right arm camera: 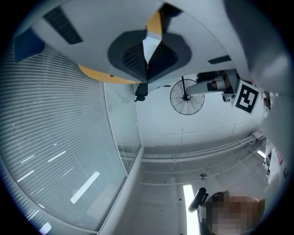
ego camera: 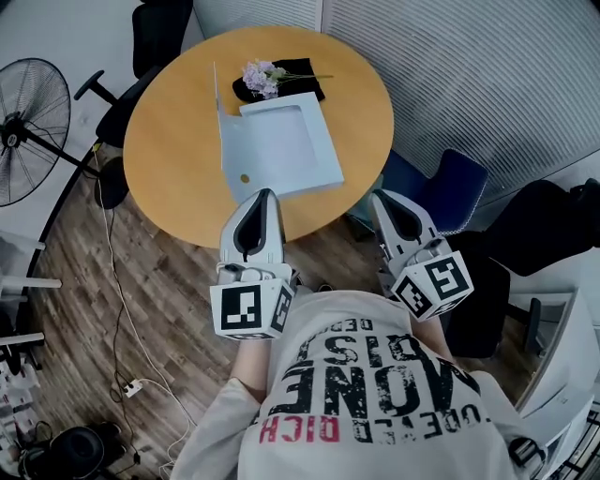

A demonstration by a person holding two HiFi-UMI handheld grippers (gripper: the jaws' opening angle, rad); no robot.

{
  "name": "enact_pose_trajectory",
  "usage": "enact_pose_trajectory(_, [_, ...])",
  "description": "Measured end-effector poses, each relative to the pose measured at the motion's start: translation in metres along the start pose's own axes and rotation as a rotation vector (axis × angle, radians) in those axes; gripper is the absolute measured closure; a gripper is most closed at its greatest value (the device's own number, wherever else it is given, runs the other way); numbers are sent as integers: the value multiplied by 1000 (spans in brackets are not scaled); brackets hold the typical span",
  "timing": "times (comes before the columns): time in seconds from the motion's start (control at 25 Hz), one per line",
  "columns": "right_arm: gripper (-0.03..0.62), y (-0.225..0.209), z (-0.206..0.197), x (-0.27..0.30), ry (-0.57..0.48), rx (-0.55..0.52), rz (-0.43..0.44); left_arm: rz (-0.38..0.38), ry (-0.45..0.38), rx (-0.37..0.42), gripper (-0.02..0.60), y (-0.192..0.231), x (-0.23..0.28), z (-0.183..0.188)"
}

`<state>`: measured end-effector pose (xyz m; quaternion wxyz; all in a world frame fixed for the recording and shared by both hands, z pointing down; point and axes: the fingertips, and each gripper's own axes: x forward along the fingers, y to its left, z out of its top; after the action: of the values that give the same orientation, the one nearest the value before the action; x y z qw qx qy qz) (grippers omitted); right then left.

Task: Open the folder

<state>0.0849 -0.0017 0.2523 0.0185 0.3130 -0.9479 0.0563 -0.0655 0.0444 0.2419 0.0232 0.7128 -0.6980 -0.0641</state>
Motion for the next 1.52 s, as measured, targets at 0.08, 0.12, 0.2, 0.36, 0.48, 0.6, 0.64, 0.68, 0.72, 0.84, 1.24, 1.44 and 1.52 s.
enact_pose_trajectory(0.08, [582, 3, 2, -3, -8, 9, 13, -4, -1, 9, 571, -9, -3, 2])
enact_pose_trajectory(0.12, [582, 5, 3, -4, -12, 13, 21, -3, 0, 9, 571, -13, -5, 3])
enact_pose_trajectory(0.2, [582, 9, 7, -5, -23, 16, 36, 0, 3, 3, 571, -19, -10, 3])
enact_pose_trajectory(0.36, [582, 23, 5, -7, -16, -9, 58, -5, 8, 7, 571, -29, -18, 1])
enact_pose_trajectory(0.48, [582, 33, -4, -8, 3, -9, 82, 0, 8, 16, 571, -33, -25, 1])
enact_pose_trajectory(0.6, [582, 36, -7, -9, 8, -2, 102, 5, 12, 18, 571, -38, -30, -1])
enact_pose_trajectory(0.64, [582, 36, -8, -10, 8, 1, 102, 5, 15, 16, 571, -39, -32, -2])
enact_pose_trajectory(0.68, [582, 35, -9, -11, 7, 5, 100, 4, 18, 13, 571, -41, -33, -4])
enact_pose_trajectory(0.72, [582, 35, -10, -12, 8, 8, 100, 4, 22, 10, 571, -42, -33, -5])
enact_pose_trajectory(0.84, [582, 37, -12, -13, 17, 13, 109, 1, 26, 8, 571, -44, -34, -7])
enact_pose_trajectory(1.24, [582, 28, -13, -18, -2, 22, 94, -1, 17, 19, 571, -51, -34, -5])
enact_pose_trajectory(1.44, [582, 31, -18, -20, 12, -3, 111, 1, 18, 29, 571, -54, -35, -7])
enact_pose_trajectory(1.52, [582, 29, -20, -20, 11, 0, 111, 2, 17, 30, 571, -54, -34, -8])
